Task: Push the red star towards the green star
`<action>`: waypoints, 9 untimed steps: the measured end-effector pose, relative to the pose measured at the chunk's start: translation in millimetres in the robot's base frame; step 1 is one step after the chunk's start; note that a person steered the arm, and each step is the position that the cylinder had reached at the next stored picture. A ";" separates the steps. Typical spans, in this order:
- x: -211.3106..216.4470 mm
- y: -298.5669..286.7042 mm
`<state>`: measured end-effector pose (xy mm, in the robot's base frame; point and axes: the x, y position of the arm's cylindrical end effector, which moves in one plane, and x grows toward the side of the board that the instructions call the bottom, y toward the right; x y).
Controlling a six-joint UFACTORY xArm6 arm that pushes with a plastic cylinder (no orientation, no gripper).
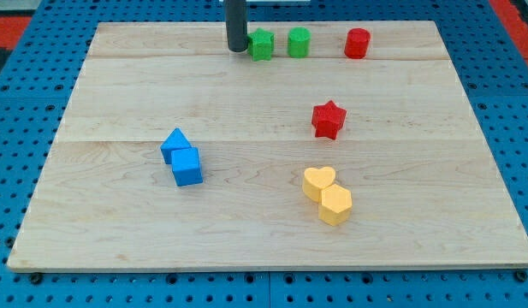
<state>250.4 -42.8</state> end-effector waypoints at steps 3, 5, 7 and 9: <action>115.6 212.7; 165.4 116.4; 113.1 -8.1; 110.9 -53.9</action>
<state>361.3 -96.7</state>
